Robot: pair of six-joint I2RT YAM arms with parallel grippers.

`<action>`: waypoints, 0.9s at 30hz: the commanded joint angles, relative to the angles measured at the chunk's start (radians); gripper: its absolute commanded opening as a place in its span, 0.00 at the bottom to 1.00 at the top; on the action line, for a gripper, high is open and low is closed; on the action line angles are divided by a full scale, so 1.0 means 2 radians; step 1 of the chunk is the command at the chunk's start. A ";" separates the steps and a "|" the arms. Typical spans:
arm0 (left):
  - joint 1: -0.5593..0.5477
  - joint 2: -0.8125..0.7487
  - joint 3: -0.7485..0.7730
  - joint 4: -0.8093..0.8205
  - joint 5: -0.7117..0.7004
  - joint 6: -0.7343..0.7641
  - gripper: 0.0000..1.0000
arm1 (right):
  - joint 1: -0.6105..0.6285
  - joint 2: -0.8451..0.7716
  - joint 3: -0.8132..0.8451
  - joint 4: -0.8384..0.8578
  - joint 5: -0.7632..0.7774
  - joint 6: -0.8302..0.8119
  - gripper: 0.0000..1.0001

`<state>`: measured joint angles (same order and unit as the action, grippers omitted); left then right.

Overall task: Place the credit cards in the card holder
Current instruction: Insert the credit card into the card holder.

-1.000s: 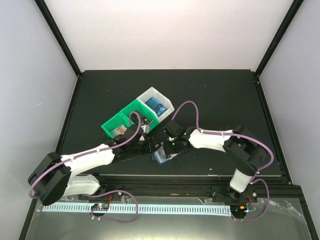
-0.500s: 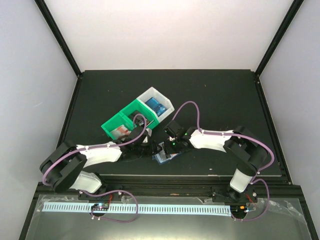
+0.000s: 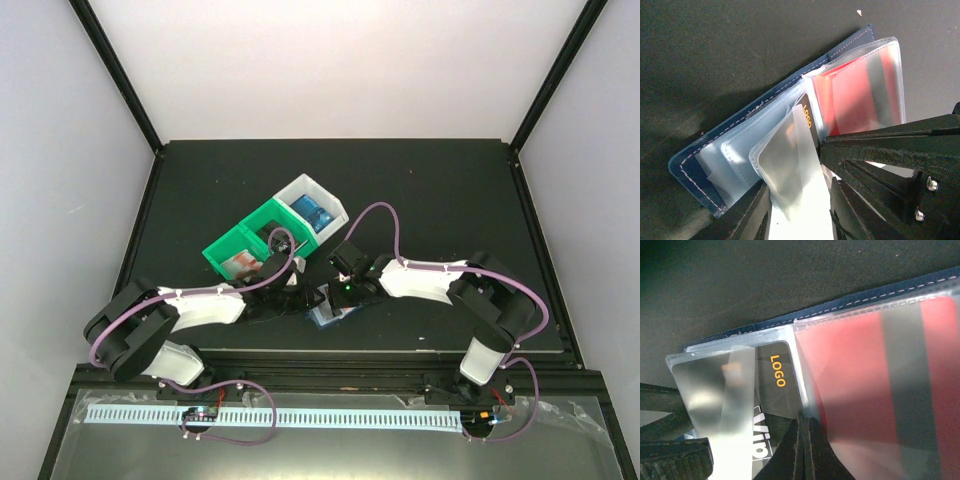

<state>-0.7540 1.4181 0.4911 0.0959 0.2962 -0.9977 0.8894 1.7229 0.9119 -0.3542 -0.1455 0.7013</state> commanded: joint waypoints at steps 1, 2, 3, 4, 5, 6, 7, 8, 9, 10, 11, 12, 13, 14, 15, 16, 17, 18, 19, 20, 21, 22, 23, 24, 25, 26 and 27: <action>-0.003 -0.003 -0.004 0.052 0.029 0.007 0.32 | 0.002 0.045 -0.030 -0.004 0.009 0.003 0.01; -0.003 -0.001 -0.004 0.057 0.032 0.008 0.32 | 0.001 0.044 -0.030 -0.003 0.009 0.003 0.01; -0.003 0.002 -0.004 0.060 0.035 0.006 0.31 | 0.002 0.043 -0.031 -0.001 0.008 0.004 0.01; -0.003 0.005 -0.004 0.064 0.038 0.005 0.30 | 0.001 0.041 -0.033 0.001 0.007 0.004 0.01; -0.003 0.008 -0.005 0.069 0.041 0.001 0.29 | 0.002 0.038 -0.035 0.007 0.005 0.003 0.01; -0.003 0.011 -0.007 0.076 0.042 -0.004 0.28 | 0.002 0.035 -0.037 0.012 0.003 0.004 0.01; -0.003 0.013 -0.009 0.082 0.044 -0.010 0.28 | 0.001 0.031 -0.039 0.016 0.002 0.004 0.01; -0.003 0.016 -0.010 0.086 0.045 -0.019 0.26 | 0.001 0.028 -0.040 0.018 0.001 0.005 0.01; -0.003 0.018 -0.011 0.089 0.044 -0.028 0.25 | 0.002 0.026 -0.041 0.020 0.000 0.005 0.01; -0.003 0.020 -0.010 0.091 0.044 -0.038 0.23 | 0.001 0.023 -0.042 0.024 -0.003 0.005 0.01; -0.003 0.024 -0.010 0.091 0.043 -0.050 0.20 | 0.001 0.021 -0.044 0.028 -0.006 0.006 0.01; -0.003 0.026 -0.011 0.094 0.041 -0.062 0.18 | 0.001 0.020 -0.047 0.034 -0.010 0.008 0.01; -0.003 0.027 -0.012 0.098 0.038 -0.075 0.16 | 0.000 0.019 -0.048 0.038 -0.014 0.008 0.01; -0.003 0.027 -0.015 0.105 0.037 -0.085 0.14 | -0.001 0.018 -0.049 0.041 -0.017 0.009 0.01; -0.003 0.026 -0.017 0.109 0.034 -0.093 0.13 | -0.002 0.017 -0.050 0.043 -0.018 0.010 0.01; -0.003 0.023 -0.017 0.109 0.031 -0.097 0.13 | -0.002 0.015 -0.051 0.044 -0.018 0.010 0.01; -0.003 0.021 -0.017 0.108 0.027 -0.100 0.12 | -0.003 0.014 -0.052 0.045 -0.019 0.010 0.01; -0.003 0.019 -0.017 0.106 0.022 -0.100 0.12 | -0.004 0.013 -0.053 0.047 -0.019 0.010 0.01; -0.003 0.018 -0.014 0.100 0.018 -0.098 0.12 | -0.004 0.011 -0.054 0.048 -0.020 0.011 0.01; -0.003 0.019 -0.011 0.095 0.015 -0.097 0.10 | -0.005 0.008 -0.055 0.049 -0.019 0.011 0.01; -0.003 0.020 -0.009 0.086 0.012 -0.093 0.08 | -0.005 0.004 -0.056 0.049 -0.018 0.010 0.01; -0.003 0.021 -0.007 0.080 0.009 -0.090 0.05 | -0.005 0.000 -0.056 0.048 -0.014 0.010 0.02; -0.003 0.021 -0.006 0.074 0.007 -0.087 0.02 | -0.005 -0.006 -0.056 0.045 -0.009 0.009 0.03; -0.003 0.022 -0.004 0.065 0.004 -0.083 0.02 | -0.005 -0.014 -0.057 0.042 -0.002 0.007 0.07; -0.003 0.022 -0.002 0.056 0.003 -0.078 0.02 | -0.005 -0.024 -0.058 0.039 0.004 0.006 0.09; -0.002 0.022 0.000 0.048 0.002 -0.073 0.02 | -0.005 -0.037 -0.059 0.036 0.012 0.005 0.12; -0.002 0.021 0.001 0.040 0.001 -0.067 0.02 | -0.005 -0.049 -0.058 0.029 0.020 0.003 0.14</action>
<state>-0.7540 1.4658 0.4572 0.2295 0.3302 -1.1633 0.8738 1.6730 0.8276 -0.2298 -0.1654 0.7158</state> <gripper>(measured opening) 0.023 0.106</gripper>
